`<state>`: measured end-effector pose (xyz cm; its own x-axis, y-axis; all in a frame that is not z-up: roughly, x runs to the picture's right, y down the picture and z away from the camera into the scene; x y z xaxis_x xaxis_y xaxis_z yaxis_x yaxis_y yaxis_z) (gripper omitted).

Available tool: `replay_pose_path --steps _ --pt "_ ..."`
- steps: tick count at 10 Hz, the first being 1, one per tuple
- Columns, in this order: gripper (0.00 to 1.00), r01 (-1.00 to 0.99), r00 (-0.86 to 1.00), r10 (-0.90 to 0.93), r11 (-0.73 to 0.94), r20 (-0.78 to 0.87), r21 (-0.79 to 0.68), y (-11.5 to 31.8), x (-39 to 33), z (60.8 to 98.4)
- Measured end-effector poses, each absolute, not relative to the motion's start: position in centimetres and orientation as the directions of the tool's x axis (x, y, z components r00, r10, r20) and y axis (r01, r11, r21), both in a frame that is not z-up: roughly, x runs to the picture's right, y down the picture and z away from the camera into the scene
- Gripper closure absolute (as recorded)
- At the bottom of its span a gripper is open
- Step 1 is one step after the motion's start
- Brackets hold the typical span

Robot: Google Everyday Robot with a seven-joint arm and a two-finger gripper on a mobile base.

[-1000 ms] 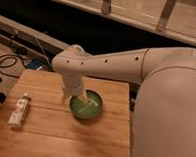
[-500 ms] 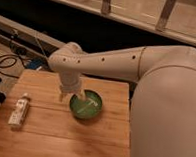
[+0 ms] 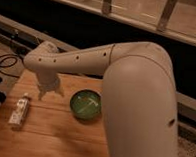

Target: Place the bottle in the ceramic bowl

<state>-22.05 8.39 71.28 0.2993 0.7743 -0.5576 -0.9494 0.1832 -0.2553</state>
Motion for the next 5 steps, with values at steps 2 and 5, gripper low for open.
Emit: replay_pose_path --steps 2,5 --pt "0.35 -0.951 0.296 0.774 0.183 -0.559 -0.249 8.32 -21.69 71.40" --pt "0.35 -0.951 0.295 0.776 0.183 -0.557 -0.250 8.29 -21.71 71.43"
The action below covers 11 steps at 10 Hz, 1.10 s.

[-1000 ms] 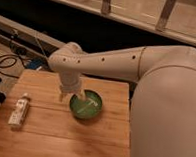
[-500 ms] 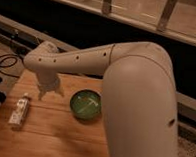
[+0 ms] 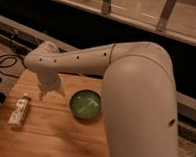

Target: Place the bottle in the ceramic bowl

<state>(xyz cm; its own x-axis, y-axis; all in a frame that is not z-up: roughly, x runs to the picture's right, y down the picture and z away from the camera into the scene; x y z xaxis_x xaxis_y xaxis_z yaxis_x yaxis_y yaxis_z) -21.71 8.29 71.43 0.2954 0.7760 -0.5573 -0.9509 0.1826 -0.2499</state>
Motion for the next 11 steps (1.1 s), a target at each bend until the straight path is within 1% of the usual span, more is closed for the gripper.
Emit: replay_pose_path --steps 2,4,6,8,10,11 --pt "0.35 -0.936 0.338 0.760 0.212 -0.555 -0.280 9.0 -22.7 71.7" --pt "0.35 -0.908 0.408 0.734 0.263 -0.543 -0.326 10.3 -25.6 72.3" --pt "0.35 -0.865 0.488 0.704 0.311 -0.517 -0.393 11.6 -31.3 74.1" --pt "0.35 -0.827 0.540 0.688 0.324 -0.486 -0.460 12.8 -36.7 76.3" --pt "0.35 -0.814 0.532 0.727 0.296 -0.435 -0.500 13.6 -40.2 77.9" --pt "0.35 -0.808 0.508 0.771 0.273 -0.383 -0.522 14.3 -43.1 78.9"
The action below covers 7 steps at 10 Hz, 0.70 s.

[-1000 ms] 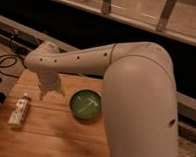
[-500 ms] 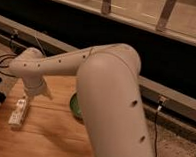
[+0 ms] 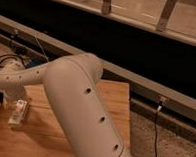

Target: Place the bottle in the ceramic bowl

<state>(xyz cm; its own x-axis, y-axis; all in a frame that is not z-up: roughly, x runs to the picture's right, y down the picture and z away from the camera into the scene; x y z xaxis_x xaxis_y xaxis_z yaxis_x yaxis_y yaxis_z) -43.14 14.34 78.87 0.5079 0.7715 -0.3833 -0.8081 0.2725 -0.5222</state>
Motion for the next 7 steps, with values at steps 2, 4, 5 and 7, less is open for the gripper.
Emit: replay_pose_path --steps 2,4,5,7 --pt "0.35 -0.810 0.506 0.773 0.274 -0.382 -0.518 14.2 -42.9 79.1" --pt "0.35 -0.813 0.509 0.769 0.280 -0.387 -0.511 14.3 -43.0 79.3" --pt "0.35 -0.819 0.512 0.762 0.292 -0.396 -0.494 14.7 -43.0 79.7" --pt "0.35 -0.830 0.513 0.753 0.313 -0.411 -0.462 14.8 -42.9 80.1"
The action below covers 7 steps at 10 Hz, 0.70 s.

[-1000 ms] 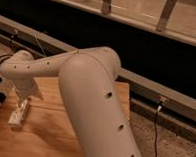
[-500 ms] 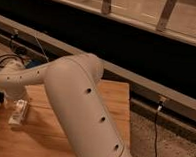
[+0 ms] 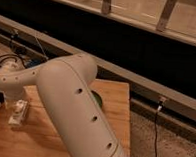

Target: Place the bottle in the ceramic bowl

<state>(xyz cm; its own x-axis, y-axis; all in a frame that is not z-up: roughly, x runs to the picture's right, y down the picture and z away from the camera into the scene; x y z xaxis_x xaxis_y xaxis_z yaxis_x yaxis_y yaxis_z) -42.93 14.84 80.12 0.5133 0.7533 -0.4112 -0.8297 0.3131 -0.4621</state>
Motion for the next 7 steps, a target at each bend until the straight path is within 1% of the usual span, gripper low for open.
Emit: replay_pose_path --steps 3,7 --pt "0.35 -0.844 0.506 0.742 0.321 -0.439 -0.430 15.1 -42.0 80.8" --pt "0.35 -0.836 0.518 0.698 0.291 -0.494 -0.466 18.3 -42.6 82.4"
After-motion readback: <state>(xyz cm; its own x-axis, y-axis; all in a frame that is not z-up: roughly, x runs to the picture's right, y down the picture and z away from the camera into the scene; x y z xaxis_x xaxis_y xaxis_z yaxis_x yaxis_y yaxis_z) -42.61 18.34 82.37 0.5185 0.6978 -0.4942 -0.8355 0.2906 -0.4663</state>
